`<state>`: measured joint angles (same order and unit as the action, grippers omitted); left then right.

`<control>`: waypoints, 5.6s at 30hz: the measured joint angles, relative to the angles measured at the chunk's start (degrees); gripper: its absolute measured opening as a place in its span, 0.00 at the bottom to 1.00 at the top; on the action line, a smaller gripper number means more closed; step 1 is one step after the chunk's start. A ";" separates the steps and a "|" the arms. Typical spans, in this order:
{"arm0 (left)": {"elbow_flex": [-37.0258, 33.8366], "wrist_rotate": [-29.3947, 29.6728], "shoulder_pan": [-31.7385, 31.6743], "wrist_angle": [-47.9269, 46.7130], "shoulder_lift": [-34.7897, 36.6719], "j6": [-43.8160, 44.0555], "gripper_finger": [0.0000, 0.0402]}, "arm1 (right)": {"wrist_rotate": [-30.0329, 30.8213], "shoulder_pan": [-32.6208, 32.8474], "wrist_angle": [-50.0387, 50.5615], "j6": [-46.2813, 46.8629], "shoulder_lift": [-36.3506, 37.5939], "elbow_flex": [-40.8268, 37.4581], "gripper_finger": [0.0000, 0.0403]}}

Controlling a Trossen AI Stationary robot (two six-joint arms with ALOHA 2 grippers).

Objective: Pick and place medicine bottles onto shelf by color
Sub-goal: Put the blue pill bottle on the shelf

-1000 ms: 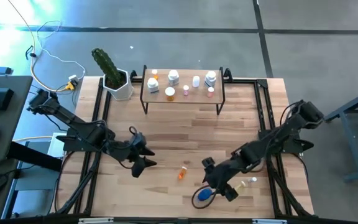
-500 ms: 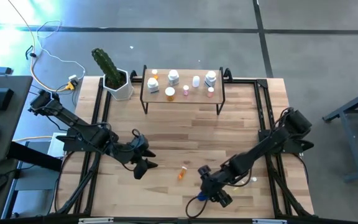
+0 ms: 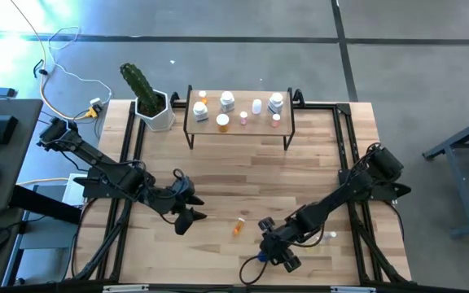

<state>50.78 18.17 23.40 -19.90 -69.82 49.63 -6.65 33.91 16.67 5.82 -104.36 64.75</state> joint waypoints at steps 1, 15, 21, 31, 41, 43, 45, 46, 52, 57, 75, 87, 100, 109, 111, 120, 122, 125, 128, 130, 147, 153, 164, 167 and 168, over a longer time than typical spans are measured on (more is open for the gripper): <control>0.00 0.02 0.00 0.02 0.00 -0.52 0.60 | 0.02 0.00 -0.10 0.56 0.00 0.00 0.44; 0.00 0.68 -0.02 0.00 -0.22 -0.77 0.60 | 0.34 -0.02 -0.81 15.93 0.07 0.00 0.39; 0.00 0.39 -0.02 0.02 -0.22 -2.80 0.60 | -0.13 -0.02 0.09 27.30 0.02 1.01 0.39; 0.00 0.24 -0.01 0.02 -0.22 -9.44 0.60 | 6.01 -0.06 7.22 36.97 0.00 8.14 0.39; 0.02 0.21 -2.55 0.56 0.46 -14.69 0.60 | 16.57 -0.67 16.05 39.22 0.00 18.70 0.39; 0.02 0.00 -3.32 0.41 0.39 -16.05 0.60 | 18.98 -1.29 18.31 39.07 0.00 20.99 0.39; 0.02 0.00 -4.10 0.45 0.42 -17.90 0.60 | 21.33 -2.06 20.85 38.08 0.00 23.12 0.39; 0.02 -0.01 -4.51 0.43 0.42 -18.74 0.60 | 22.20 -2.53 22.16 37.36 0.00 24.04 0.39; 0.02 -0.02 -7.49 0.45 0.42 -22.29 0.60 | 24.65 -7.16 28.26 32.51 0.00 30.10 0.39; 0.02 -0.02 -10.18 0.43 0.42 -25.63 0.60 | 25.90 -11.92 32.48 28.37 0.02 35.02 0.40; 0.02 0.44 -26.50 0.40 6.95 -35.21 0.60 | 26.95 -36.95 46.20 5.57 0.02 54.55 0.41; 0.02 0.07 -38.55 2.39 8.17 -36.35 0.60 | 14.60 -61.70 46.07 -14.98 0.09 64.48 0.41; 0.02 1.75 -45.03 6.50 8.13 -36.27 0.60 | 4.16 -80.12 38.18 -23.69 -2.77 63.08 0.41; 0.02 1.79 -46.11 6.47 8.13 -36.21 0.60 | -2.91 -78.90 38.41 -24.93 -6.87 63.08 0.41; 0.02 1.90 -46.10 6.49 8.13 -36.24 0.60 | -5.37 -78.09 40.22 -26.09 -8.25 63.08 0.41; 0.02 1.97 -46.12 6.47 8.13 -36.31 0.60 | -5.88 -76.44 47.26 -31.70 -12.93 62.99 0.41; 0.02 1.97 -46.12 6.47 8.13 -36.31 0.60 | -5.91 -76.26 48.82 -31.81 -13.54 62.99 0.41; 0.02 1.97 -46.11 6.47 8.13 -36.21 0.60 | -7.49 -76.22 50.43 -31.80 -14.01 62.99 0.41; 0.02 1.97 -46.10 6.44 8.13 -36.20 0.60 | -9.78 -75.97 51.20 -31.56 -14.98 62.99 0.41; 0.02 1.97 -46.10 6.44 8.13 -36.19 0.60 | -9.90 -75.83 52.09 -31.62 -15.74 62.99 0.41; 0.02 1.95 -46.10 6.42 8.13 -36.29 0.60 | -10.06 -75.36 56.75 -31.38 -15.96 62.99 0.41; 0.02 1.95 -46.10 6.40 8.13 -36.31 0.60 | -10.06 -75.34 56.80 -31.36 -15.96 62.99 0.41; 0.02 1.92 -46.10 5.94 8.13 -36.31 0.60 | -10.04 -74.71 55.86 -31.53 -15.96 62.99 0.48; 0.02 1.92 -46.10 5.95 8.13 -36.32 0.60 | -10.05 -74.59 55.39 -31.53 -15.96 62.99 0.53; 0.02 1.92 -46.10 5.94 8.13 -36.33 0.60 | -10.03 -74.58 55.40 -31.53 -15.96 62.99 0.54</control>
<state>50.81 20.10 -22.70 -13.96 -61.69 13.30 -16.69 -40.66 72.07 -25.71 -120.31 127.74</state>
